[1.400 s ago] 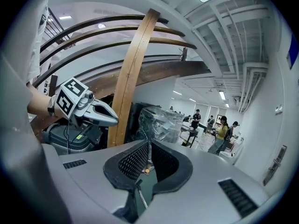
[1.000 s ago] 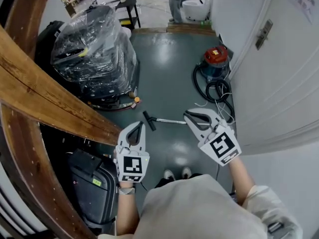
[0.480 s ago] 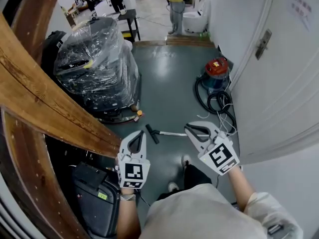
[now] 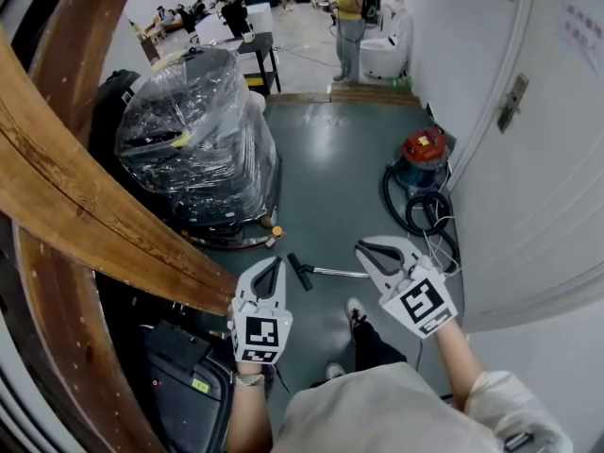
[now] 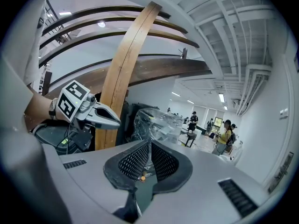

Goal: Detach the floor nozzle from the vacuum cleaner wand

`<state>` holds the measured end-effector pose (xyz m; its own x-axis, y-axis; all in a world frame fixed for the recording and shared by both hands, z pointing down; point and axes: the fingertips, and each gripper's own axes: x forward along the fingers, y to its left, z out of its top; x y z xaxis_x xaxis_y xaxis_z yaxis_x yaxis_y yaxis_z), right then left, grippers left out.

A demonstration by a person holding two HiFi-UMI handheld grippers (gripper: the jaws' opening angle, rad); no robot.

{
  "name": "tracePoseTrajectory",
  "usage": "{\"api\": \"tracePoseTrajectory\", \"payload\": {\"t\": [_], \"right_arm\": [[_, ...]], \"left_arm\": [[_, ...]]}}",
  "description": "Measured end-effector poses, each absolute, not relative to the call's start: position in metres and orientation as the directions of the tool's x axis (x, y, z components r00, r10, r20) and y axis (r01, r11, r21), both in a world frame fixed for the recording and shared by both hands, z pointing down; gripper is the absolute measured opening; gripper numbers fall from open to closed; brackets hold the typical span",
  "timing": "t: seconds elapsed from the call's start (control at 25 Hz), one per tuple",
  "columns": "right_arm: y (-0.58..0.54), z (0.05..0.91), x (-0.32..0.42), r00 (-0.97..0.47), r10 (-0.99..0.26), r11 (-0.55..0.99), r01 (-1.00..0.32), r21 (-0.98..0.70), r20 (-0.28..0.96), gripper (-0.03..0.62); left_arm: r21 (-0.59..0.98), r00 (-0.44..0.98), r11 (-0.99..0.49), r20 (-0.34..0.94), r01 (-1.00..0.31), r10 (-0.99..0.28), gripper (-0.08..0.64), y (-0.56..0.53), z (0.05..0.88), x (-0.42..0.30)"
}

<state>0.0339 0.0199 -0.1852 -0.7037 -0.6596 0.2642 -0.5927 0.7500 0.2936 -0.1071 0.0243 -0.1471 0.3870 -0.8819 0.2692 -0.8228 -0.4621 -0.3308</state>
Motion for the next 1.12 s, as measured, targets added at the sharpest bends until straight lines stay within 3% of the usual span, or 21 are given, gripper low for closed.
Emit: {"api": "tracePoseTrajectory", "payload": {"t": [1.12], "right_arm": [[-0.09,-0.108,0.038,-0.701,-0.652,0.758,-0.592,0.274,0.29,0.037]], "left_arm": [[-0.344,0.372,-0.463,0.3,-0.817,-0.878,-0.003,-0.075,-0.072,-0.105]]}}
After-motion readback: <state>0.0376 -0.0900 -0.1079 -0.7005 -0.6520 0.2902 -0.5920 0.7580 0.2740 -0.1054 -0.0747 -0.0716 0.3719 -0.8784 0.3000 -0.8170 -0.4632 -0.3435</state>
